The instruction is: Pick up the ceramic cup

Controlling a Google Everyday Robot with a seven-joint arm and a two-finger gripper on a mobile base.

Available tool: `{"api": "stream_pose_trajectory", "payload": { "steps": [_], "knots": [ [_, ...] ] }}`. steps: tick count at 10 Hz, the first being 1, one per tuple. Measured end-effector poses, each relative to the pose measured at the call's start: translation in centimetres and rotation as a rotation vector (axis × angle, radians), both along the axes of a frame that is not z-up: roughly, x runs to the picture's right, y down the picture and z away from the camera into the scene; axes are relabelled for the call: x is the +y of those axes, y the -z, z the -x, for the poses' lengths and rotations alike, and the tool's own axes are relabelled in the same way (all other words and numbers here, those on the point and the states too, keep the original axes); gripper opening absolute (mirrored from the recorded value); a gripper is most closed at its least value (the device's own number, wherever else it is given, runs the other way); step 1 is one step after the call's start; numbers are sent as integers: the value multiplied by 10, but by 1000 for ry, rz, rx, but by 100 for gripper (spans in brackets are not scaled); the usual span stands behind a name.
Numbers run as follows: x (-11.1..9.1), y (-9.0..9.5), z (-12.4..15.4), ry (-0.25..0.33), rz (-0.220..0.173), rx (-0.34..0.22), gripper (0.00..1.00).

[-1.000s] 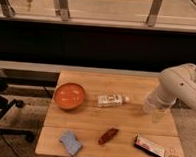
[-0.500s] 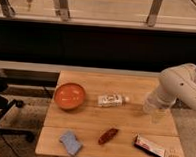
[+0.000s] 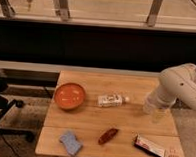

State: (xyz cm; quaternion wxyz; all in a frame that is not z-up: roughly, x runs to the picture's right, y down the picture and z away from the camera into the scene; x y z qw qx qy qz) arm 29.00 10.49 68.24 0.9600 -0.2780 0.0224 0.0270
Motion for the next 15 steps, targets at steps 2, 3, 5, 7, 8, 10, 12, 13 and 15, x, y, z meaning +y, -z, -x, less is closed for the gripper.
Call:
{"api": "stream_pose_trajectory", "payload": {
  "steps": [2, 3, 5, 7, 8, 10, 12, 13, 15],
  "knots": [
    [1, -2, 0, -4, 3, -3, 87],
    [6, -9, -3, -5, 13, -10, 96],
    [17, -22, -6, -2, 35, -18, 100],
    [16, -26, -6, 1, 44, -26, 100],
    [18, -30, -8, -2, 48, -28, 100],
    [17, -44, -6, 0, 54, -40, 100],
    [24, -53, -9, -2, 66, -46, 100],
    [25, -57, -9, 1, 70, -50, 100],
    [29, -64, -9, 2, 79, -59, 100]
  ]
}}
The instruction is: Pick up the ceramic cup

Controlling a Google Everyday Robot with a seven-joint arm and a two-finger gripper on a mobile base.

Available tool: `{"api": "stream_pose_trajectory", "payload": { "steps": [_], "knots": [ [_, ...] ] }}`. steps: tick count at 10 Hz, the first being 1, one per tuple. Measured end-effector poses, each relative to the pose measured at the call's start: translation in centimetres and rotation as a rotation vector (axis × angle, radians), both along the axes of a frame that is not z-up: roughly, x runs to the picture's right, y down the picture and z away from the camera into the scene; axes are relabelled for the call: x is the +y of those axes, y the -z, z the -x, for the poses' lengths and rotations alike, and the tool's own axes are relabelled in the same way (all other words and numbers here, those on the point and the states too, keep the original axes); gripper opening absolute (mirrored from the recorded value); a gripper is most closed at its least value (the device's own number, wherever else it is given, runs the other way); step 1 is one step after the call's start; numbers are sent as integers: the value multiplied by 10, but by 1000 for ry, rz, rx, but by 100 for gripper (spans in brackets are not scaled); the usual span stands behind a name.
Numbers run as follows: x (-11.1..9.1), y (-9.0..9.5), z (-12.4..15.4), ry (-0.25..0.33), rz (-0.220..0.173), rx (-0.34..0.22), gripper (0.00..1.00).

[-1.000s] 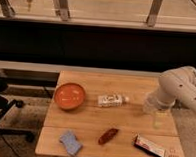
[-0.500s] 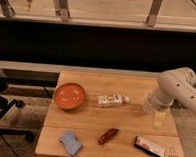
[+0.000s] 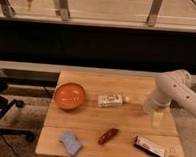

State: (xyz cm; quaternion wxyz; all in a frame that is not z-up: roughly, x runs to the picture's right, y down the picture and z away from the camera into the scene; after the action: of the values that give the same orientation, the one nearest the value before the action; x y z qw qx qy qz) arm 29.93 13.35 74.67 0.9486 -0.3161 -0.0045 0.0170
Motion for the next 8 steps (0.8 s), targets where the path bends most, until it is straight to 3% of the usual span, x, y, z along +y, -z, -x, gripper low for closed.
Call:
{"api": "stream_pose_trajectory", "payload": {
  "steps": [8],
  "knots": [
    [12, -26, -3, 6, 23, -31, 100]
  ]
}}
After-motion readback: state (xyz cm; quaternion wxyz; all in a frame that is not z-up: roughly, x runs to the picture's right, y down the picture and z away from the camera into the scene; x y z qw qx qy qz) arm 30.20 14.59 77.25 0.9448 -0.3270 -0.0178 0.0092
